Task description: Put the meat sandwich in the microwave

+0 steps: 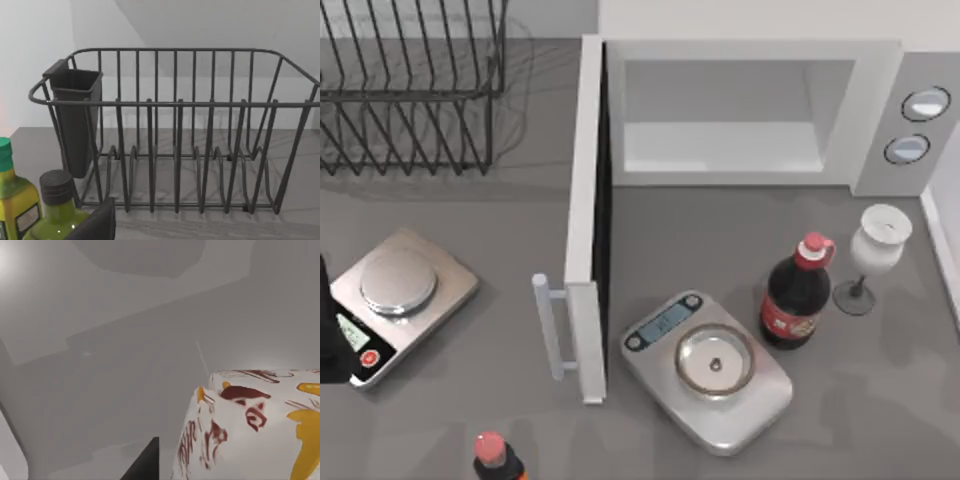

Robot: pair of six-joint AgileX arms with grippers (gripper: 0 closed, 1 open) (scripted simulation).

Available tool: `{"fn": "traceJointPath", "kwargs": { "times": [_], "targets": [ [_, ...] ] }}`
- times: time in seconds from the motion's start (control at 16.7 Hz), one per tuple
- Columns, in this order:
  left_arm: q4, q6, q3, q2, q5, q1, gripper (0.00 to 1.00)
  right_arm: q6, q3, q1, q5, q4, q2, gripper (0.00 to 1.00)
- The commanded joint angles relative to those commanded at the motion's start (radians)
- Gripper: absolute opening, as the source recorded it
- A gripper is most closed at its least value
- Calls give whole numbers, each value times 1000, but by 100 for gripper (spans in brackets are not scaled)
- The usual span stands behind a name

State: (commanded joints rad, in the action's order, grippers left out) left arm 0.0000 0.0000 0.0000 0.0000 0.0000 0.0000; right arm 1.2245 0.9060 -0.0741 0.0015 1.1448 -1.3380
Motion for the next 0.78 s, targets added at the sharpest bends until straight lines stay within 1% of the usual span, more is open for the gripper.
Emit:
{"fn": "traceJointPath", "kwargs": {
  "times": [0.36, 0.48, 0.6, 0.78],
  "targets": [
    [0, 0, 0, 0, 0, 0, 100, -3, 10, -1, 0, 12, 6, 0],
    [0, 0, 0, 0, 0, 0, 100, -32, 41, -19, 3, -8, 1, 0],
    [0, 0, 0, 0, 0, 0, 100, -97, 114, -53, 13, -56, -26, 0],
    [0, 0, 0, 0, 0, 0, 100, -265, 286, -120, 42, -178, -140, 0]
  ]
}}
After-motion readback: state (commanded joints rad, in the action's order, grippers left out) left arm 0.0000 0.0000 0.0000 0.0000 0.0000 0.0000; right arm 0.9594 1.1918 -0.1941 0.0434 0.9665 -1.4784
